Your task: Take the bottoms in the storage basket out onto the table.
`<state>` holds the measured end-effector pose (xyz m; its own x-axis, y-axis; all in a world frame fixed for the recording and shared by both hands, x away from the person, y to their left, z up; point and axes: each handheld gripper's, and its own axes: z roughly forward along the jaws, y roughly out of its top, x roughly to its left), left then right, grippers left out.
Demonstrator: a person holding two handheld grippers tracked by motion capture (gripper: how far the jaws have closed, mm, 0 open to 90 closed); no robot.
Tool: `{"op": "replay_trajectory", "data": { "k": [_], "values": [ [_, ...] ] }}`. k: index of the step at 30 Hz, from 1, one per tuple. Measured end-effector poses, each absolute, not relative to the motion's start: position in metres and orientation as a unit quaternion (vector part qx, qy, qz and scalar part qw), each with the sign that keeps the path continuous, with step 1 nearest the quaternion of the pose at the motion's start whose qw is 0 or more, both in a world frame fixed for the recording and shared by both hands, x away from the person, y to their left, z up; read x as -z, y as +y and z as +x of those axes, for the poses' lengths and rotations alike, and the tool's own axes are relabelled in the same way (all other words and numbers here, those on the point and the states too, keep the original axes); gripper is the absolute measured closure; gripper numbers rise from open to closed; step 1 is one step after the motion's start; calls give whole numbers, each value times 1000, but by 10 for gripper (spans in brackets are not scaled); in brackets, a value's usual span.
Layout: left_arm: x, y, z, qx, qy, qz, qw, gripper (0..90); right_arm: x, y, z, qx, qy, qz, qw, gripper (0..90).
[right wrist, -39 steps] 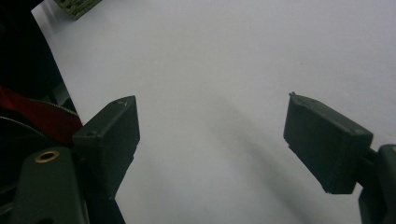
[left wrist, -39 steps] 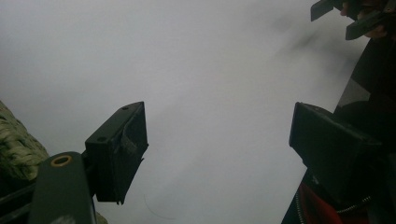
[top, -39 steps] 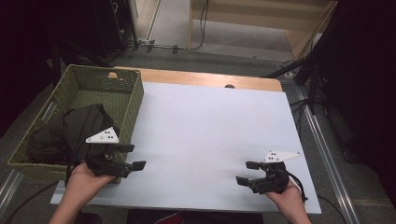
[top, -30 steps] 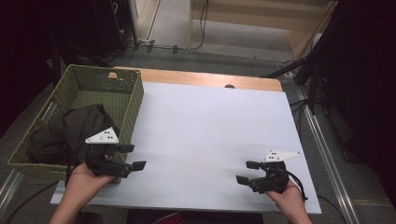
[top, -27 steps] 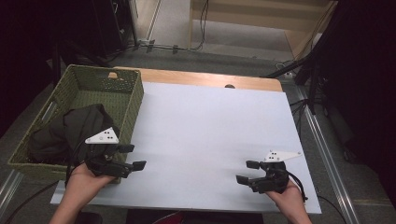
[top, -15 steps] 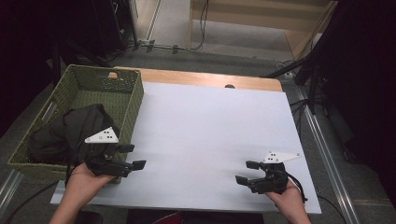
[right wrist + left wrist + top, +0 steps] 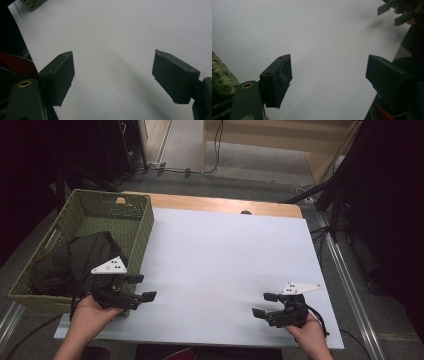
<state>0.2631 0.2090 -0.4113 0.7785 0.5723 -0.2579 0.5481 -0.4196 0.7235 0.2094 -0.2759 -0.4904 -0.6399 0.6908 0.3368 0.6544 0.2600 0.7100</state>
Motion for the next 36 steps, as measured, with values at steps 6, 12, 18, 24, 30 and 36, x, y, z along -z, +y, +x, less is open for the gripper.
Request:
{"op": "replay_trajectory", "data": {
  "k": [6,12,18,24,30,36],
  "values": [
    [412,209,262,-19,332,843,424,220,491,-276,209,-434,795,422,22,168],
    [407,212,263,-7,339,834,435,208,491,-276,210,-434,795,423,21,168],
    [391,217,266,-26,361,824,436,146,490,-275,213,-437,795,420,21,168],
    [377,220,274,-30,358,835,418,149,493,-272,219,-429,800,419,17,168],
    [370,223,285,-11,356,841,408,168,493,-268,223,-429,802,415,17,169],
    [365,221,295,-12,343,854,391,168,495,-265,226,-423,808,409,13,170]
  ]
}}
